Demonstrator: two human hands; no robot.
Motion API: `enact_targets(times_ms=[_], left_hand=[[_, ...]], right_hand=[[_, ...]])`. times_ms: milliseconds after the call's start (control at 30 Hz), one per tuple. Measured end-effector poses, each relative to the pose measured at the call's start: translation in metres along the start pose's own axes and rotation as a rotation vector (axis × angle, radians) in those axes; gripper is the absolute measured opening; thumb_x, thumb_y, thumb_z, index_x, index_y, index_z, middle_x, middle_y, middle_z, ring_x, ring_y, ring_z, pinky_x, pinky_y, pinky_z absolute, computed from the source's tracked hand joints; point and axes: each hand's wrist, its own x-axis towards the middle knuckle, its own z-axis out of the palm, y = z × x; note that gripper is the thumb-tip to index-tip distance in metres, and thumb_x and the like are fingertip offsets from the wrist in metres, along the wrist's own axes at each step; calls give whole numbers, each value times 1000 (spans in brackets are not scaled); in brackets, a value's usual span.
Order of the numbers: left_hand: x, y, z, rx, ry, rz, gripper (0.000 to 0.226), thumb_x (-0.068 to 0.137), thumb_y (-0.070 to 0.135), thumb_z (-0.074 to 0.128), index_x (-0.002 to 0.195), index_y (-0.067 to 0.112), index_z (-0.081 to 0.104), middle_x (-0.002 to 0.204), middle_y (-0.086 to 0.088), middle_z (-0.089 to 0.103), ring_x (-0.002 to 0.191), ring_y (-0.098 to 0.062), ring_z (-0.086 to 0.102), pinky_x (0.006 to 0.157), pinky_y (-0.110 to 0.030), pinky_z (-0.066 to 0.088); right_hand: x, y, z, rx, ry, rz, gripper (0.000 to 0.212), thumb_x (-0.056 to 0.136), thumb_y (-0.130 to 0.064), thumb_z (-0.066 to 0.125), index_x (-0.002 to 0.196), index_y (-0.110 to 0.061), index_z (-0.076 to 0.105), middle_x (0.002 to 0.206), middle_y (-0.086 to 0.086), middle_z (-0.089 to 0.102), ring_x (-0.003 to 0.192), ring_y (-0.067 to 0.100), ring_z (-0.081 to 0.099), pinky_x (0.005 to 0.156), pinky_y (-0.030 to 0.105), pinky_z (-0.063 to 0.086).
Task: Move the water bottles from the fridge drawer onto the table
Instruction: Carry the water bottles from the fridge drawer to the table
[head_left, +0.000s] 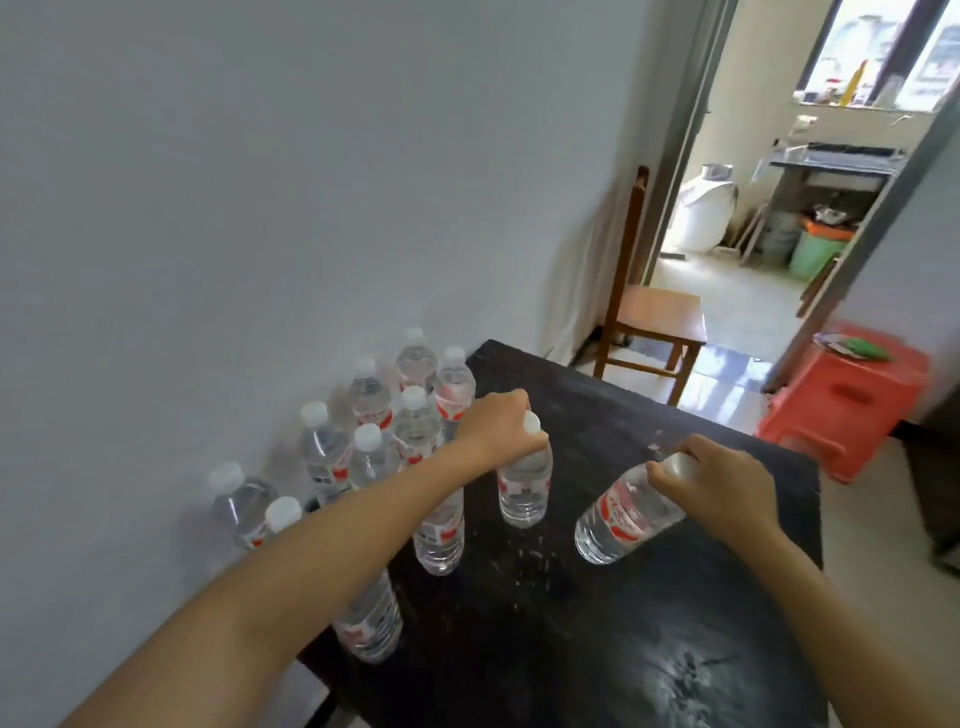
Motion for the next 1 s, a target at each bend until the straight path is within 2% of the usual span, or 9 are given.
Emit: enact_targets(times_ms=[100,167,233,367,433,567,733,867,1000], left_hand=[[28,-10,-7,29,-44,19,34,80,35,61,100,8,56,92,-8,61,86,-25,59,75,-37,50],[44,-18,-6,64,-66,31,33,80,35,62,97,8,55,87,-6,57,82,-23,57,73,-35,48],[53,-27,1,102,-108,35,33,80,36,62,97,8,55,86,-5,56,80,-21,56,71,-33,47],[66,-44,12,156,-169,15,34,82,39,62,99,11,53,90,-4,57,79,-17,55,66,-27,45],[69,-51,15,160,-185,0,34,81,40,62,99,12,53,93,-6,60,81,-18,57,71,-29,49],[75,-62,18,168,-181,-5,33,80,40,63,96,12,55,92,-6,62,81,-18,61,72,-32,54],[75,-74,18,152,-184,19,31,80,35,64,94,8,54,85,-9,59,70,-16,55,56,-21,40],[72,-81,24,163,-175,33,30,80,34,65,96,12,52,84,-7,60,68,-15,55,55,-19,37],[74,-89,18,154,-205,65,25,80,34,65,88,17,48,77,-1,55,63,-9,49,53,-20,33]], right_hand=[[-3,8,2,-67,0,77,36,79,-36,69,96,-5,67,89,12,71,66,15,52,62,21,37],[-4,20,-2,-140,-18,134,35,81,-38,66,94,-6,67,87,11,71,64,15,48,52,17,28],[-5,32,-4,-182,-47,189,33,81,-40,65,91,-9,67,86,9,71,64,15,46,49,14,22],[0,49,0,-217,-80,234,31,81,-42,63,88,-12,66,87,6,70,67,19,51,48,15,22],[5,52,6,-213,-97,232,30,81,-42,63,89,-12,65,87,5,70,66,16,49,48,14,22],[18,54,22,-159,-89,235,31,81,-44,63,90,-14,65,85,3,70,65,13,50,52,21,31],[32,49,36,-100,-116,223,34,82,-43,63,98,-14,64,90,4,70,69,14,55,52,17,33],[41,40,44,-97,-135,219,34,83,-43,61,99,-12,64,92,4,69,68,12,48,48,12,22],[49,33,56,-101,-150,191,36,83,-45,61,101,-13,65,92,4,70,67,11,49,49,10,24]])
